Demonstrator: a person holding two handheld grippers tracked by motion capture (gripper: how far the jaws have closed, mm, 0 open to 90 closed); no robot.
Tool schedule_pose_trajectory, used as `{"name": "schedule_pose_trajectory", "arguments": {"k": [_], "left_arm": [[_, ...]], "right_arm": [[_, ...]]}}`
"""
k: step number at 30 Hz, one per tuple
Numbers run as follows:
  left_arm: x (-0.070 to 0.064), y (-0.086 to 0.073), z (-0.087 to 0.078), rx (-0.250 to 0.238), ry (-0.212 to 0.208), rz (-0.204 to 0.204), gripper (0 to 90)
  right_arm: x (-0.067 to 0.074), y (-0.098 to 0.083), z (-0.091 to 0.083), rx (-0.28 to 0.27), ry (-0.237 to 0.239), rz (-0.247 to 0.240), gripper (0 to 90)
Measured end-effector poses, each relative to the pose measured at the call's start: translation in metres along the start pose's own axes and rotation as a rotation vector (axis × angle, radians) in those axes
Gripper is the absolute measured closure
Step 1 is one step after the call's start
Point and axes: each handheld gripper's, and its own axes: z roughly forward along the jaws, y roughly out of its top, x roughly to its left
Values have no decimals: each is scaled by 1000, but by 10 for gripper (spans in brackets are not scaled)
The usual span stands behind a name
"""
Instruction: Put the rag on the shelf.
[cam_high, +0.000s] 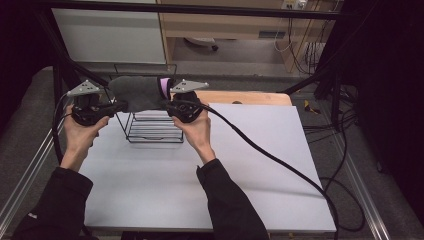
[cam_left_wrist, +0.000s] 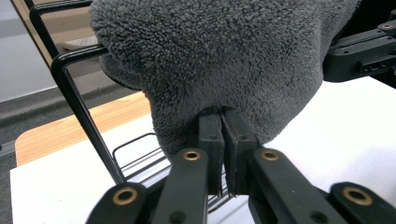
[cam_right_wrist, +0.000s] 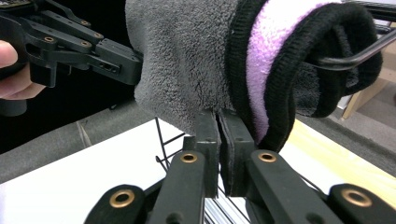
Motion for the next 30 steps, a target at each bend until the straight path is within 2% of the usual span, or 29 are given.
{"name": "schedule_pose_trajectory", "arguments": {"k": [5, 12, 15, 23, 27, 30], "left_arm": [[-3, -2, -13, -5, -4, -4, 753], [-11, -6, -33, -8, 5, 7, 532], [-14, -10, -37, 3, 8, 8, 450], [-21, -31, -36, 19, 4, 6, 291], [-26, -45, -30, 26, -6, 19, 234], [-32, -57, -22, 45, -31, 19, 204]], "right_arm": [[5, 2, -11, -17, 20, -22, 762], [10, 6, -37, -20, 36, -35, 523], [8, 4, -48, -13, 26, -39, 439], [-5, -12, -79, 14, 6, 3, 250], [-13, -27, -95, 36, -6, 16, 165], [-20, -41, -107, 51, -9, 27, 121]]}}
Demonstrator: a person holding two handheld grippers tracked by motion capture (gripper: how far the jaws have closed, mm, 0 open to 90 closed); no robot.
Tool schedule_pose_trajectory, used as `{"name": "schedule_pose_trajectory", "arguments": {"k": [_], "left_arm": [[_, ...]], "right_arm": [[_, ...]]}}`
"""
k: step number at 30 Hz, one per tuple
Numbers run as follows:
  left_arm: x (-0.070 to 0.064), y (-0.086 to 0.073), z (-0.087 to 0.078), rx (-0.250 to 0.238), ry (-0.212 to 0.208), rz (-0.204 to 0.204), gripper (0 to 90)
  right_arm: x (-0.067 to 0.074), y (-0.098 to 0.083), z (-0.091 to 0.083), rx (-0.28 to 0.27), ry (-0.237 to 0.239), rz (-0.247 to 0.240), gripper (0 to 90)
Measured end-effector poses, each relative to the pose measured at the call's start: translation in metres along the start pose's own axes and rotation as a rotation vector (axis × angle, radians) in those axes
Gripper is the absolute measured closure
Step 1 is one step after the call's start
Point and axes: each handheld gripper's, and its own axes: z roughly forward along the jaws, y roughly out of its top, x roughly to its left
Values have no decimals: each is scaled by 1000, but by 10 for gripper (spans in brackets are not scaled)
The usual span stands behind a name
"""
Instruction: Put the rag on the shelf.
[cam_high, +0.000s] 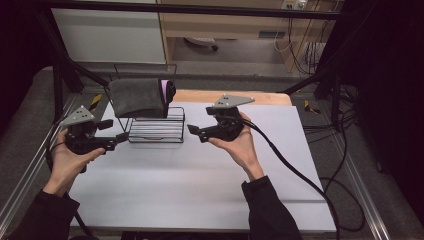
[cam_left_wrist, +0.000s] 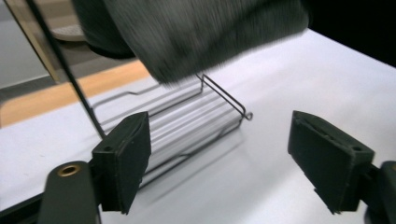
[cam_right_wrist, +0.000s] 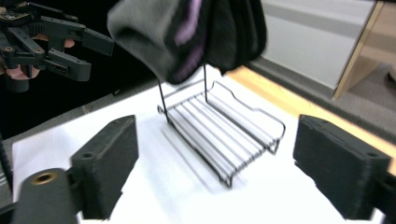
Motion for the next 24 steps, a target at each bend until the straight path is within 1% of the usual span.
{"name": "schedule_pose_trajectory", "arguments": {"k": [2, 8, 11, 14, 15, 18, 21, 23, 24], "left_arm": [[-4, -8, 6, 1, -12, -7, 187], [-16, -26, 25, 12, -48, -13, 134], [-22, -33, 33, 27, -50, 4, 113], [-27, -43, 40, 36, -64, 9, 108], [-28, -46, 42, 40, -71, 8, 108], [-30, -56, 48, 56, -74, 9, 105], [-32, -66, 53, 69, -77, 1, 106], [-32, -73, 55, 77, -77, -2, 107], [-32, -76, 56, 84, -75, 5, 106]], "right_arm": [[-4, -11, -8, 2, -16, 4, 104], [-17, -45, -30, 29, -41, 37, 63], [-23, -63, -40, 40, -64, 51, 51], [-30, -80, -50, 43, -81, 85, 37], [-32, -86, -53, 44, -85, 94, 32], [-39, -103, -62, 58, -96, 117, 20], [-44, -121, -68, 66, -103, 146, 10], [-47, -132, -72, 73, -103, 157, 8], [-48, -137, -74, 79, -102, 153, 9]]}}
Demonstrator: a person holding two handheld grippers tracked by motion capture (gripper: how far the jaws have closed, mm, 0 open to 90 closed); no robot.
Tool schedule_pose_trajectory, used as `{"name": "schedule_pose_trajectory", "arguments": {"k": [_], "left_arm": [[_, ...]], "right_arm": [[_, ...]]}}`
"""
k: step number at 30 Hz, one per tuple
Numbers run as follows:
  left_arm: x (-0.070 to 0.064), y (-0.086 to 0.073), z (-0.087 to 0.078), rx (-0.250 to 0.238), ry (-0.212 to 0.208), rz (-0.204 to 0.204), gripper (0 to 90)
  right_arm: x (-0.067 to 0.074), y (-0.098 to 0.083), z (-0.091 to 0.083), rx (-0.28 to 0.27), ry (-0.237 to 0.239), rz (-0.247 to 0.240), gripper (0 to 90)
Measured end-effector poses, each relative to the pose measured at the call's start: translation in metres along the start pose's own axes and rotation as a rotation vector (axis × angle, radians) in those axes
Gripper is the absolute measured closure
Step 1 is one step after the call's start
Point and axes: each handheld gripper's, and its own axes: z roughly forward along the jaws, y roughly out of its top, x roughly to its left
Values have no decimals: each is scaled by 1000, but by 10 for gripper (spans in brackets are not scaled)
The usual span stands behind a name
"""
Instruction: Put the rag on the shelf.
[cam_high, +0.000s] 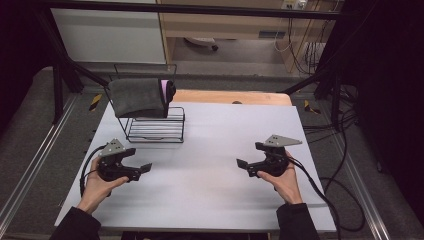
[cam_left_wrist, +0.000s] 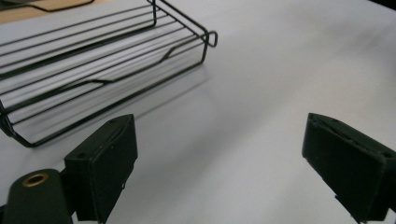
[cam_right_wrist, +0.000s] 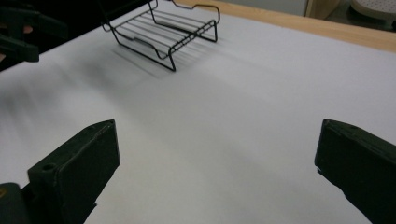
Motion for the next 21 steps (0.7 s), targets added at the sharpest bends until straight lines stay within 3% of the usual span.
{"name": "schedule_pose_trajectory", "arguments": {"k": [11, 21], "left_arm": [[-2, -24, 8, 35, -6, 25, 114], [-3, -34, 11, 54, -12, 49, 114]], "right_arm": [[-20, -47, -10, 35, -5, 44, 8], [-32, -75, -23, 51, -7, 38, 8]]}}
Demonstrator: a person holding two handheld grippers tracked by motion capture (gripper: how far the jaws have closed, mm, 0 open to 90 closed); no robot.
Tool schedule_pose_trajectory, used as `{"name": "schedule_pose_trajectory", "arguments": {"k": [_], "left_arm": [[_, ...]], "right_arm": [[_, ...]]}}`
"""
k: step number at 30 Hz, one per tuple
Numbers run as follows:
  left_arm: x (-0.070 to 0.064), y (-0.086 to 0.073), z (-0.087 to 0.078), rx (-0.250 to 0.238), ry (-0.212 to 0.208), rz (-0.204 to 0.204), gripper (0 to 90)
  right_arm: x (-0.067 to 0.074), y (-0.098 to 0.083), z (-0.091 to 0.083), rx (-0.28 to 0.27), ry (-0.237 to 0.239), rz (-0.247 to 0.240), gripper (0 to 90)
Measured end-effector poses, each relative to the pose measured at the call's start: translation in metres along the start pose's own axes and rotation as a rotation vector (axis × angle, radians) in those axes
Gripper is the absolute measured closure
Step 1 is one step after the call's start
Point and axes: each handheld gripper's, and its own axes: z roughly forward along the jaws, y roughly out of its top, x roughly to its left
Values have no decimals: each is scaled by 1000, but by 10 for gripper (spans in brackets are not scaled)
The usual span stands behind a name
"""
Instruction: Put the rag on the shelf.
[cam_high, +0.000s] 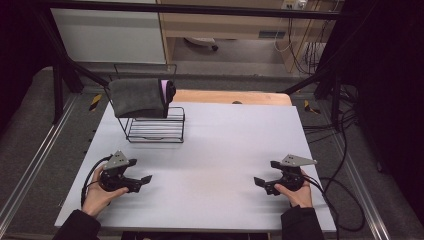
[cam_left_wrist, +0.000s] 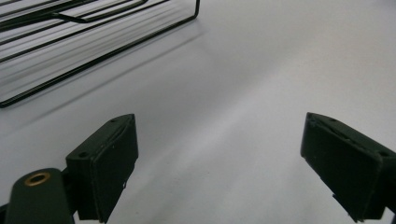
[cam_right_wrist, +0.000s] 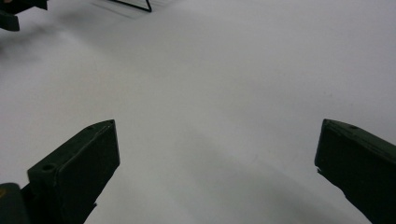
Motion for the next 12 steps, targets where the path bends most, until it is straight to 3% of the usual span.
{"name": "schedule_pose_trajectory", "arguments": {"k": [5, 12], "left_arm": [[-1, -3, 1, 7, -1, 0, 109], [1, -4, 0, 2, 0, -5, 107]], "right_arm": [[-1, -10, -1, 37, -11, 4, 8], [-1, -11, -2, 29, -9, 1, 8]]}}
